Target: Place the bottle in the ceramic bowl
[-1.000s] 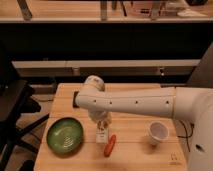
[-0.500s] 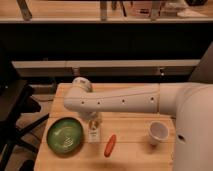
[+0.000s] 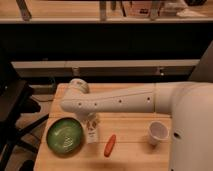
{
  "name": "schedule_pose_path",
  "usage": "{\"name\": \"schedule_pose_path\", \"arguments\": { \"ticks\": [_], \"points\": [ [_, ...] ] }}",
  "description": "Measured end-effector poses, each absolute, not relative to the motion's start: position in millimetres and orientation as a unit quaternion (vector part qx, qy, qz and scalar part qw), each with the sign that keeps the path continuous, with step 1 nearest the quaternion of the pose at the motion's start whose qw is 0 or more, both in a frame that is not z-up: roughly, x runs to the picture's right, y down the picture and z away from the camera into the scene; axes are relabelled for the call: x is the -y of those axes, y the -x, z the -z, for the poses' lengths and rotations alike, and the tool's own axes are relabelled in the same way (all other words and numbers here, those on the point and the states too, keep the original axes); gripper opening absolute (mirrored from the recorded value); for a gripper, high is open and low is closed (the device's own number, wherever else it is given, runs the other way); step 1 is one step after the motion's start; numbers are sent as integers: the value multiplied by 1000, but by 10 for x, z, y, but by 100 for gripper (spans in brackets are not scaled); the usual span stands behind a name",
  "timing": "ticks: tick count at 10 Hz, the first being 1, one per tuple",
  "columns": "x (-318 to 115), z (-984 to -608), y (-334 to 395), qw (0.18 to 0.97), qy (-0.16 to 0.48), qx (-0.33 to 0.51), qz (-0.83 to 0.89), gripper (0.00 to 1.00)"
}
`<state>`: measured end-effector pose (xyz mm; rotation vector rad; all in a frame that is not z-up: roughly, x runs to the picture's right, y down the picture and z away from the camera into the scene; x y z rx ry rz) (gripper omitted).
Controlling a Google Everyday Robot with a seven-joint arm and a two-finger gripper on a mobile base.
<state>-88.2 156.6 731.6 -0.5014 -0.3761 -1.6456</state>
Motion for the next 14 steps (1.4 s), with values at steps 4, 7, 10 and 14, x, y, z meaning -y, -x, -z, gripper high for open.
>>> {"name": "schedule_pose_path", "arguments": {
  "ticks": [4, 7, 10, 14],
  "points": [
    [-1594, -7332, 955, 619, 215, 168, 737, 0],
    [-1618, -7308, 1034, 604, 208, 174, 749, 0],
    [-1645, -7304, 1102, 591, 202, 179, 760, 0],
    [-1706, -7266, 1206, 570, 195, 186, 776, 0]
  ]
}}
